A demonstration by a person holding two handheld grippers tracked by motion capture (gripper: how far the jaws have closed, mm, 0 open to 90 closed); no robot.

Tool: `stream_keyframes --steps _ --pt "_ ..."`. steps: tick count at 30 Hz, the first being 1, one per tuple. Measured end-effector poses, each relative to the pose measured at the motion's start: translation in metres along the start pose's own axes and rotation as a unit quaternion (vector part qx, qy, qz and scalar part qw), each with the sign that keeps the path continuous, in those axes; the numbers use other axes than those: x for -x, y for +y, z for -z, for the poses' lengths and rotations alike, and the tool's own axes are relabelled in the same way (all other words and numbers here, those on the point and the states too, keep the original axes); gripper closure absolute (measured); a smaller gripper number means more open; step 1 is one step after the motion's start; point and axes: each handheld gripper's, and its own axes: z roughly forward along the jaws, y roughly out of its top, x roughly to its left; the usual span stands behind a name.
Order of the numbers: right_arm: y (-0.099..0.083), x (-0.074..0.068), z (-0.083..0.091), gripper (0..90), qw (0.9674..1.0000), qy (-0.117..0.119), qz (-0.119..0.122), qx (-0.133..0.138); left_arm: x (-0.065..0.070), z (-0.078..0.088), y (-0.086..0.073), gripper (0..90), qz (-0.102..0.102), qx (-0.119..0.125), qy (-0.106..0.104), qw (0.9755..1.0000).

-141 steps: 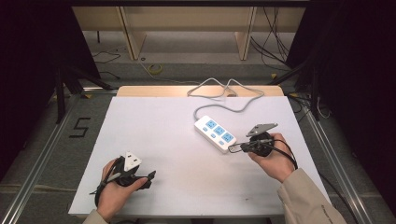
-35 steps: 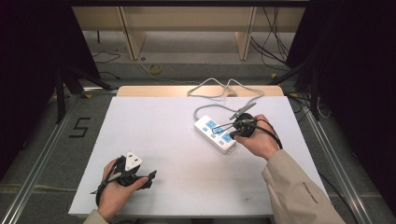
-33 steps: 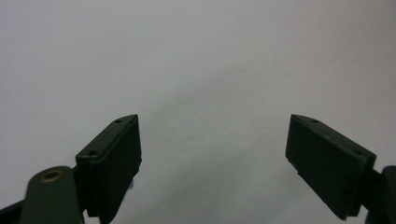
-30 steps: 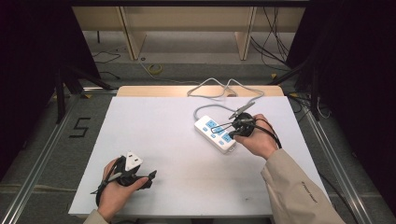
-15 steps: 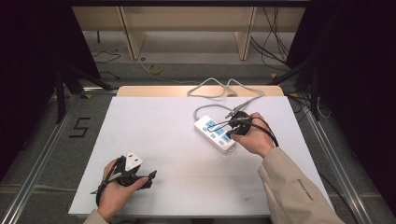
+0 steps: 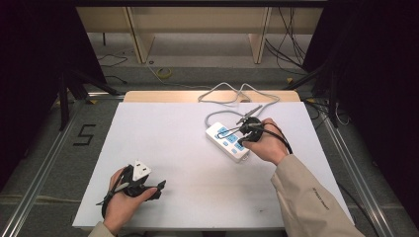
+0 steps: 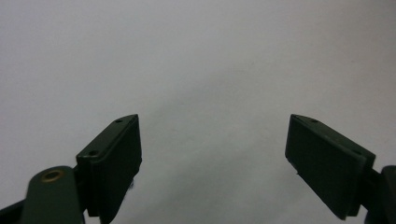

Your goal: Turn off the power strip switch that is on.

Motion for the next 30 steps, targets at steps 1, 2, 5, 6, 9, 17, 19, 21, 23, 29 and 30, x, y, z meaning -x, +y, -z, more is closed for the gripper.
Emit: stream_keyframes --steps 1,2,5,6,9,17,19,21,23,29,30 --pt "0.000 0.000 0.000 90.0 1.0000 0.001 0.000 0.000 0.000 0.000 0.000 18.3 0.000 0.000 0.000 1.0000" --pt "0.000 0.000 -0.001 90.0 1.0000 0.001 0.000 -0.002 0.000 0.000 0.000 18.3 0.000 0.000 0.000 1.0000" --pt "0.002 -0.001 -0.002 90.0 1.0000 0.002 0.000 -0.004 0.000 0.000 0.000 18.3 0.000 0.000 0.000 1.0000" --pt "0.002 -0.001 -0.002 90.0 1.0000 0.002 0.000 -0.004 0.000 0.000 0.000 18.3 0.000 0.000 0.000 1.0000" --pt "0.005 -0.001 -0.003 90.0 1.0000 0.001 0.001 -0.006 0.000 0.000 0.000 18.3 0.000 0.000 0.000 1.0000" --pt "0.009 -0.001 -0.005 90.0 0.9999 0.001 0.001 -0.011 0.000 0.000 0.000 18.4 0.001 0.001 0.000 1.0000" --pt "0.010 -0.001 -0.006 90.0 0.9999 0.003 0.001 -0.013 0.000 0.000 0.000 18.4 0.001 0.001 0.000 1.0000" --pt "0.011 -0.001 -0.007 90.0 0.9999 0.004 0.001 -0.013 0.000 0.000 0.000 18.4 0.001 0.000 0.000 1.0000" --pt "0.012 -0.002 -0.008 90.0 0.9999 0.003 0.002 -0.014 0.000 0.000 0.000 18.4 0.001 0.001 0.000 1.0000" --pt "0.014 -0.002 -0.010 90.0 0.9998 0.005 0.003 -0.019 0.000 0.000 0.000 18.4 0.001 0.001 0.000 1.0000" --pt "0.015 -0.002 -0.011 90.0 0.9998 0.005 0.003 -0.020 0.000 0.000 0.000 18.4 0.001 0.001 0.000 1.0000"
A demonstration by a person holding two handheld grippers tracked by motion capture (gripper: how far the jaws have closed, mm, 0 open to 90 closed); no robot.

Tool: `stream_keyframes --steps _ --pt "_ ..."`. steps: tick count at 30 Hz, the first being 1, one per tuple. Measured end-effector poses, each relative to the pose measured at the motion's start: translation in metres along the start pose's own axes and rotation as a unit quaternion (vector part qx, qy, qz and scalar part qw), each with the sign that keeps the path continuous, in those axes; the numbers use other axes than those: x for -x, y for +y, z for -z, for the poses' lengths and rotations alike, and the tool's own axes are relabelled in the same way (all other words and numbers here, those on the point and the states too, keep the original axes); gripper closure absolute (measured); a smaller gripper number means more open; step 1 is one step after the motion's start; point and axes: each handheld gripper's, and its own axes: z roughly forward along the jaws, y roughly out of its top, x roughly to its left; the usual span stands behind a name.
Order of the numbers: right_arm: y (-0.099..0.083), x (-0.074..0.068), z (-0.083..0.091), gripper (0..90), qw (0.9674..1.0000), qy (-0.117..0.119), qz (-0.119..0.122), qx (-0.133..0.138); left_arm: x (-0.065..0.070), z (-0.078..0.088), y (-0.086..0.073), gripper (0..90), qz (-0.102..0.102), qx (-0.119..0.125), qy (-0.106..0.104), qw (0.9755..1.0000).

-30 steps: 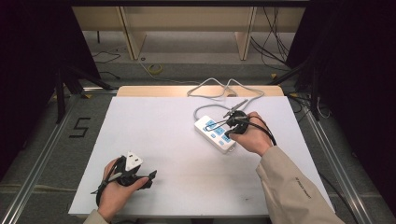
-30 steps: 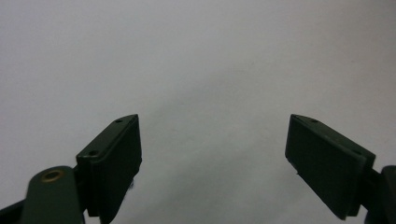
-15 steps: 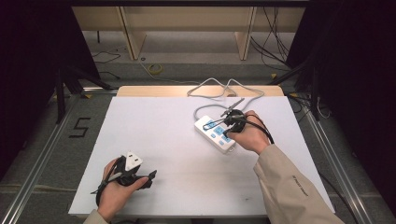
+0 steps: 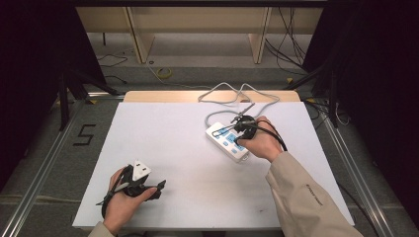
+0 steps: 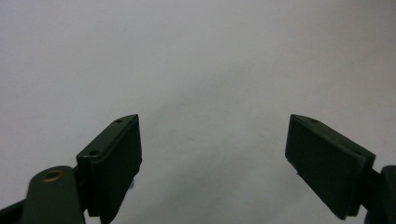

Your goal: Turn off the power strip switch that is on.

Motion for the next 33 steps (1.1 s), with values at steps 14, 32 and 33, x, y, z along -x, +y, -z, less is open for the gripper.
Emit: stream_keyframes --steps 14,32,33 --pt "0.004 0.000 -0.007 90.0 0.9999 0.003 0.001 -0.012 0.000 0.000 0.000 18.4 0.000 -0.001 -0.001 1.0000" --pt "0.007 -0.001 -0.017 90.0 0.9995 0.008 -0.003 -0.031 0.000 0.000 0.000 18.4 -0.001 0.000 0.000 1.0000" --pt "0.007 -0.001 -0.018 90.0 0.9994 0.008 -0.003 -0.032 0.000 0.000 0.000 18.4 -0.001 0.000 0.000 1.0000"
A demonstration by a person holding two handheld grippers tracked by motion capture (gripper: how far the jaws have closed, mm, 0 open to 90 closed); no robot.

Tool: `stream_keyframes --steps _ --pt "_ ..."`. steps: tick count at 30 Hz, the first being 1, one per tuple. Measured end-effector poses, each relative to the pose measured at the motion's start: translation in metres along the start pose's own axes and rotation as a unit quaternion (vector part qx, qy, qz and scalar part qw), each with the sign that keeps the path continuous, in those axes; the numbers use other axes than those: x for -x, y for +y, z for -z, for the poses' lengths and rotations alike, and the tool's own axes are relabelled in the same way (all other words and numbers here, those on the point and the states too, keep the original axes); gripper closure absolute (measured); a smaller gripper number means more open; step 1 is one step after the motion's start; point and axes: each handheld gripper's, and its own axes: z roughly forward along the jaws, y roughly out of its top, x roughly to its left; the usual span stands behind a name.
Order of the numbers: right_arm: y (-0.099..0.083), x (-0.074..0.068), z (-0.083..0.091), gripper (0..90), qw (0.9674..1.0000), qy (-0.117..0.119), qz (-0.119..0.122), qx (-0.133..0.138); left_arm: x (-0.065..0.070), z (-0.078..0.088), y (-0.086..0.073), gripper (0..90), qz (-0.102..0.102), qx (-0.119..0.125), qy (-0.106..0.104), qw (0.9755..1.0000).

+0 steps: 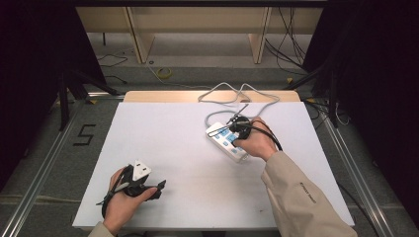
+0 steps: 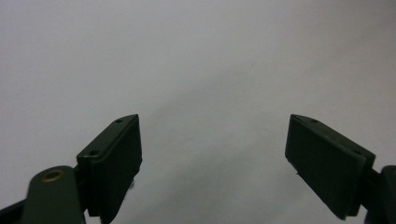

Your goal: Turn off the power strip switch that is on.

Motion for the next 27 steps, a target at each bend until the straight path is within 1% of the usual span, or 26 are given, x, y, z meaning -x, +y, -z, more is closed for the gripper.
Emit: stream_keyframes --steps 27 --pt "0.000 0.000 -0.014 90.0 0.9996 0.006 -0.004 -0.027 0.000 0.000 0.000 18.5 0.000 -0.001 -0.001 1.0000"
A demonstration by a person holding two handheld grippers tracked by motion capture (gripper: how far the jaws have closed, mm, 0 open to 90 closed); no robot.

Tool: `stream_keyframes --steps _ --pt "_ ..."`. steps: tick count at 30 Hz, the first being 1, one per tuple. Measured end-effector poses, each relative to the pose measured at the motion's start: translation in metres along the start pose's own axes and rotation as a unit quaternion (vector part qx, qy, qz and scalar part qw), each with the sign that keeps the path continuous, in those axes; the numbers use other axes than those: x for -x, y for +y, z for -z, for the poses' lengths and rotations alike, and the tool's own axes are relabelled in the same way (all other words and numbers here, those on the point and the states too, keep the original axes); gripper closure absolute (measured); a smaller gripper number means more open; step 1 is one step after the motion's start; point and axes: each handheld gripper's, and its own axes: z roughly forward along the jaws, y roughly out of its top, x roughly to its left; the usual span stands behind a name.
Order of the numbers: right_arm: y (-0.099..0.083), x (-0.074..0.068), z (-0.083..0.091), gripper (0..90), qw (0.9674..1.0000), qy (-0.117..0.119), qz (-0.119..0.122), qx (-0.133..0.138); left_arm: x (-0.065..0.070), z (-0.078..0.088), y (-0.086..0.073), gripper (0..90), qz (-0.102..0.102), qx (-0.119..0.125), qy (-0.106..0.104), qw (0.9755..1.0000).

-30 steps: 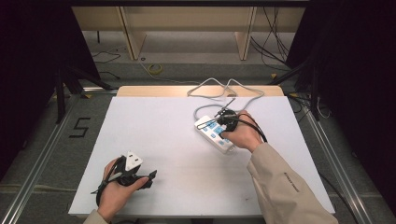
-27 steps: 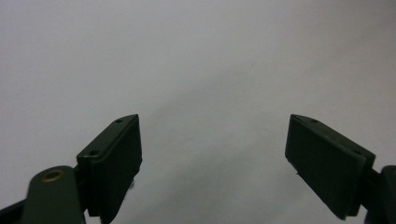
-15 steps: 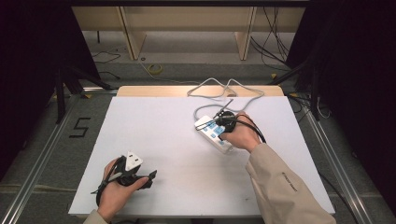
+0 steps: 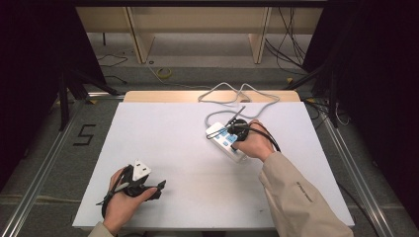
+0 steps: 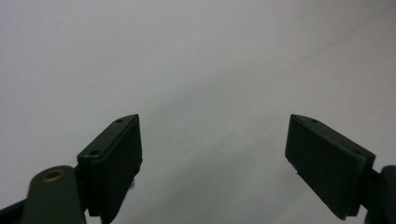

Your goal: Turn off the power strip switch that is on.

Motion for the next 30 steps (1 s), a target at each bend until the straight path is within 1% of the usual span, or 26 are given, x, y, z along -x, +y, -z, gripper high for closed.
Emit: stream_keyframes --steps 7,9,13,17,30 --pt "0.0002 -0.0013 -0.0027 90.0 1.0000 0.001 -0.002 -0.005 0.0001 0.0001 -0.0001 18.6 0.000 0.000 0.000 1.0000" --pt "0.0006 -0.0012 -0.0028 90.0 1.0000 0.000 0.002 -0.006 -0.0001 0.0001 -0.0002 18.6 0.001 0.000 0.000 1.0000" --pt "0.0010 -0.0020 -0.0028 90.0 1.0000 -0.002 -0.003 -0.008 -0.0003 0.0003 -0.0002 18.6 0.001 0.000 0.000 1.0000" --pt "0.0012 -0.0035 -0.0027 90.0 0.9999 -0.007 -0.003 -0.011 0.0000 0.0003 -0.0001 18.7 0.000 0.000 0.000 1.0000" --pt "0.0023 -0.0031 -0.0030 90.0 0.9998 -0.006 -0.013 -0.016 0.0001 0.0006 -0.0003 18.7 0.000 0.000 0.001 1.0000"
